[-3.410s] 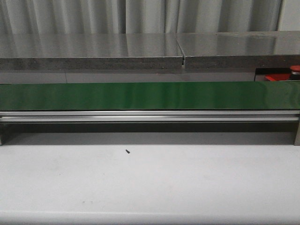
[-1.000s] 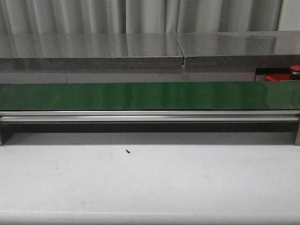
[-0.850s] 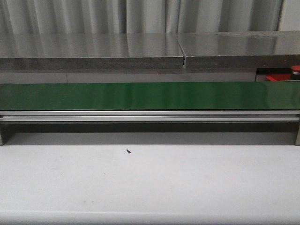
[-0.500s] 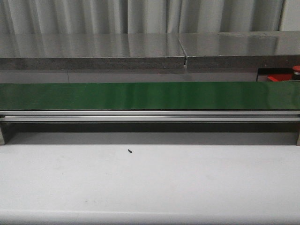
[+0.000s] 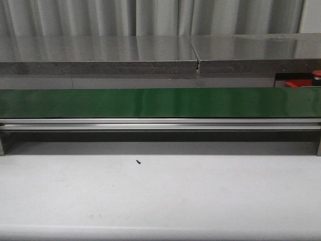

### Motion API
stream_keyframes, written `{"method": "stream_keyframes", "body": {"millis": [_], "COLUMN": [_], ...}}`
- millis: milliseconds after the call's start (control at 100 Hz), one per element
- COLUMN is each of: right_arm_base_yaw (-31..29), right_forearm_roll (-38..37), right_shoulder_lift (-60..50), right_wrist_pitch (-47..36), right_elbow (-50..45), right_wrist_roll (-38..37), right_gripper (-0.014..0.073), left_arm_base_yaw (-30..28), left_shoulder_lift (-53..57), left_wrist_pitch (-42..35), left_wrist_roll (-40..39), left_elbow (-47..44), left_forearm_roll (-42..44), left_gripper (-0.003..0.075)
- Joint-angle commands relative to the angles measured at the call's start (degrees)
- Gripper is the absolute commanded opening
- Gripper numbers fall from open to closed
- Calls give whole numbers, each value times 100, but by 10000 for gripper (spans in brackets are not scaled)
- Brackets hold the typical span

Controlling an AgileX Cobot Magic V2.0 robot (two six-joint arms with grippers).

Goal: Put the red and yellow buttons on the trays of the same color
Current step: 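Lower the yellow button onto the conveyor and open the left gripper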

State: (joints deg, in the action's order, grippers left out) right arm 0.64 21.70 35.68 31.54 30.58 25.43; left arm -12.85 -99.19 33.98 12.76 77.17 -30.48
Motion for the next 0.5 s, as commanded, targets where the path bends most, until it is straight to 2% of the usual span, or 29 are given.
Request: {"method": "stream_keyframes", "body": {"millis": [0,200,300,390,440,490], "right_arm_base_yaw": [12,12,12,12,12,12], "right_forearm_roll": [59,59,59,59,59,59], "right_shoulder_lift": [-23,-23,-23,-23,-23,-23], "right_wrist_pitch": [-330,-330,-330,-330,-330,-330], "right_elbow": [155,155,155,155,155,155], "right_wrist_roll": [10,10,10,10,10,10], "right_gripper": [-97,-97,-97,-97,-97,-97], "left_arm_base_yaw": [145,288,288,288,288,288], "left_shoulder_lift": [311,311,311,311,311,311], "left_wrist_pitch": [-598,-942,-942,-930,-892,-868], "left_wrist_roll": [-2,-2,109,170,263,358], "left_elbow": [-247,-695,-695,-695,-695,-695], "left_forearm_roll": [-234,-247,-261,-261,-362,-514], "left_gripper": [-19,-16,50,218,351,519]}}
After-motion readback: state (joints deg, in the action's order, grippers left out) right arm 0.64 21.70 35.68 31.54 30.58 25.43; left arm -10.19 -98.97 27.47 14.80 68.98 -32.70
